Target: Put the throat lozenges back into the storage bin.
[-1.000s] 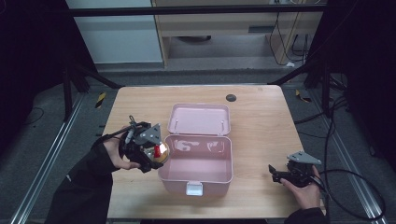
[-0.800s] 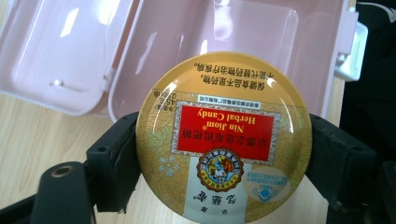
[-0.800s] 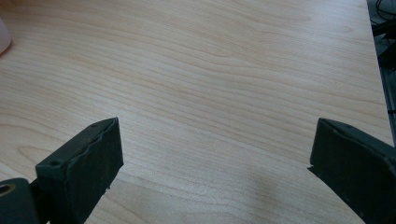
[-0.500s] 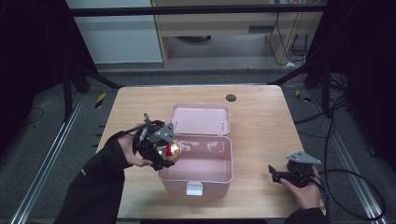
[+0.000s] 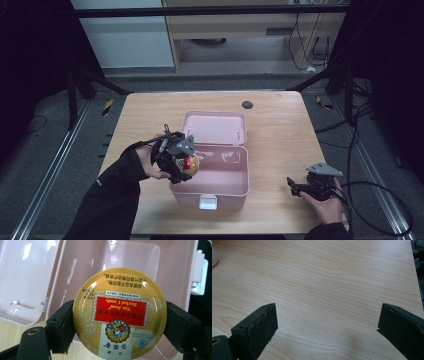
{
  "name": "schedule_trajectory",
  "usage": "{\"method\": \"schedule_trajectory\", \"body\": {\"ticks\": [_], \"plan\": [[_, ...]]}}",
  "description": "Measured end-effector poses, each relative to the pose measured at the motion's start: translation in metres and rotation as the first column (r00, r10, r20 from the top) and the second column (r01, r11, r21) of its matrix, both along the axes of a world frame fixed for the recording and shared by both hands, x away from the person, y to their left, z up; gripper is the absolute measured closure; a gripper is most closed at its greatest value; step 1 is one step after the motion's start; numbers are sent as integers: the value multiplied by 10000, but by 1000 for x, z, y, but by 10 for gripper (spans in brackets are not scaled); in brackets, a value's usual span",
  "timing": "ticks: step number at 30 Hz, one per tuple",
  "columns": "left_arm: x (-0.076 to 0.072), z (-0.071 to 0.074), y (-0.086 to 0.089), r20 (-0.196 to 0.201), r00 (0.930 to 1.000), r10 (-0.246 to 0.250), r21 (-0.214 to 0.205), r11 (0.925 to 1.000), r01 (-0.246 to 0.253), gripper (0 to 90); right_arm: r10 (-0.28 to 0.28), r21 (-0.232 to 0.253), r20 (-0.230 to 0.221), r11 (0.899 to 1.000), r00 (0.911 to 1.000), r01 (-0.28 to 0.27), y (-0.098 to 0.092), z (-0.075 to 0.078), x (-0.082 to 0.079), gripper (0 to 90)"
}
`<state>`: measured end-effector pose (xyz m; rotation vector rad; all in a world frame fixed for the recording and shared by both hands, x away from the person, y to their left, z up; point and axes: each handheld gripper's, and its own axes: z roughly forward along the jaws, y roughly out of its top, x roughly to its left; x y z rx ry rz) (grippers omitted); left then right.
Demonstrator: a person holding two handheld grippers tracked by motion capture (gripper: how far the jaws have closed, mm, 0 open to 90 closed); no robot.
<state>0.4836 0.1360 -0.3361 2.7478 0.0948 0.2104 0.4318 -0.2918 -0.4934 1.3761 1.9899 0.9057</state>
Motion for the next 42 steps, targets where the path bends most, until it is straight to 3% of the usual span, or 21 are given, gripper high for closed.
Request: {"method": "schedule_trajectory", "body": {"ticks": [20,42], "plan": [[7,-34,-1,-587,9982,106,279,9996,-90,196,55,-121,-76,9999,10000,-56,2,-2,1,28],[10,-56,0,-876,9960,165,438,9990,-127,196,97,-238,-171,9997,9998,-101,3,-3,1,23]]}}
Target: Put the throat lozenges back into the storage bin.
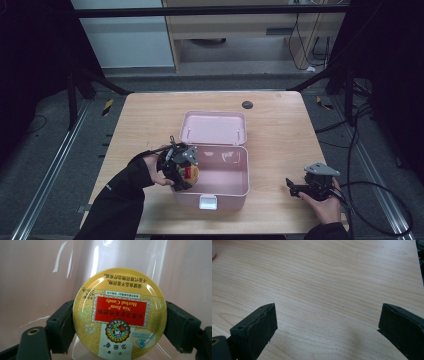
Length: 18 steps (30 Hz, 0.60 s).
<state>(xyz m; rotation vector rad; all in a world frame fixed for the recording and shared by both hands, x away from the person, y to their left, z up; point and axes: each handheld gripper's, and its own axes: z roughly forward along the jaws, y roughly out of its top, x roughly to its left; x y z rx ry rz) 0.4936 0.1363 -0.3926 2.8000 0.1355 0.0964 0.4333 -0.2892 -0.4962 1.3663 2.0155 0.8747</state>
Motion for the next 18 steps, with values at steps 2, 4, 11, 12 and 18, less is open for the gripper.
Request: {"method": "schedule_trajectory", "body": {"ticks": [2,4,11,12,18], "plan": [[0,-1,-1,1,10000,-40,13,10000,40,196,-2,-2,4,10000,10000,2,0,0,0,22],[0,-1,-1,25,10000,-55,26,10000,55,195,1,-23,0,10000,10000,-1,0,0,0,23],[0,-2,-1,85,10000,-36,29,10000,36,192,16,-30,-30,10000,10000,-16,0,0,0,19],[0,-2,-1,78,10000,-27,48,10000,27,192,30,-10,-30,10000,10000,-30,0,0,0,19],[0,-2,-1,89,10000,-22,100,9999,22,189,21,-17,-29,10000,10000,-21,0,0,0,17]]}}
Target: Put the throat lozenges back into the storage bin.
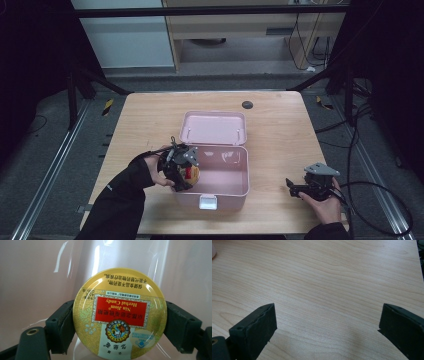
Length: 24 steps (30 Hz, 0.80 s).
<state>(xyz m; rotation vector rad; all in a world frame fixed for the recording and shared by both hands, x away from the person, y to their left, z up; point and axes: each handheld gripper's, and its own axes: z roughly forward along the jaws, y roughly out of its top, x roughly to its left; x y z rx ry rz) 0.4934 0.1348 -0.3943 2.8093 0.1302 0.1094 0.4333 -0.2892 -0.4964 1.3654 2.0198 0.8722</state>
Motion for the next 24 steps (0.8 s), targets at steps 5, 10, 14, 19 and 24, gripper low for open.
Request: {"method": "schedule_trajectory", "body": {"ticks": [5,10,14,19,24], "plan": [[0,1,1,2,10000,32,-9,10000,-32,183,5,3,14,10000,10000,-5,0,0,0,15],[-1,2,3,67,9999,97,-103,9999,-96,190,-34,70,8,10000,10000,34,0,0,0,15],[-3,8,8,200,9995,244,-489,9985,-234,205,-19,43,38,10000,10000,19,0,1,0,16],[-6,21,19,532,9961,698,-1230,9904,-629,236,-54,28,45,10000,10000,54,-1,1,0,16],[-11,34,33,975,9865,1316,-1884,9757,-1115,256,-121,22,58,9999,9999,121,-2,1,-1,16]]}}
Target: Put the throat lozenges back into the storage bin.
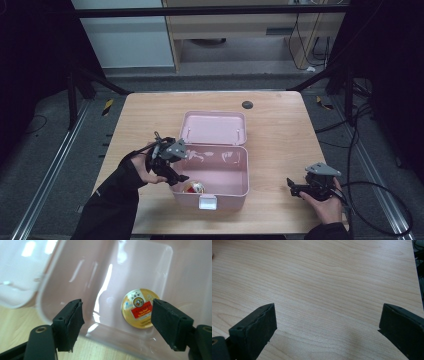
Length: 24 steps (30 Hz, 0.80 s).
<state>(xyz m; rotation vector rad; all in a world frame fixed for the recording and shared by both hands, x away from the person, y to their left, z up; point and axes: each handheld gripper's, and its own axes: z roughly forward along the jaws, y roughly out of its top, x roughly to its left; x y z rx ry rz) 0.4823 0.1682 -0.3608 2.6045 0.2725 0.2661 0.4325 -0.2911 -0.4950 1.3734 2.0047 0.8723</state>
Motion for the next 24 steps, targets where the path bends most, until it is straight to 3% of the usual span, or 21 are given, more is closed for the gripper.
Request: {"method": "schedule_trajectory", "body": {"ticks": [3,7,11,13,15,17,19,22,23,24], "plan": [[-3,6,9,281,9983,501,-419,9979,-489,266,-13,23,3,10000,10000,13,0,0,0,17],[-6,12,25,518,9901,1303,-1001,9871,-1247,266,-52,31,31,10000,10000,51,-1,0,-1,17],[-10,11,42,606,9725,2249,-1796,9609,-2110,267,-91,40,57,10000,9999,91,-2,0,-1,17],[-12,8,51,648,9584,2779,-2135,9421,-2587,268,-113,36,56,9999,9999,113,-2,0,-1,17],[-15,3,61,666,9394,3364,-2440,9184,-3116,268,-117,21,65,9999,9999,117,-2,1,-1,17],[-18,-3,69,593,9166,3955,-2833,8871,-3644,272,-144,35,67,9999,9999,144,-2,1,-1,17],[-21,-9,78,667,8886,4539,-3095,8560,-4140,273,-149,43,94,9999,9998,149,-2,1,-2,17],[-26,-18,90,840,8499,5203,-3466,8149,-4646,256,-166,45,116,9999,9998,166,-2,1,-2,17],[-27,-21,94,869,8408,5343,-3572,8046,-4744,240,-169,32,133,9999,9998,169,-3,1,-2,17],[-29,-24,97,799,8286,5541,-3733,7874,-4906,237,-170,32,145,9999,9998,169,-3,1,-2,17]]}}
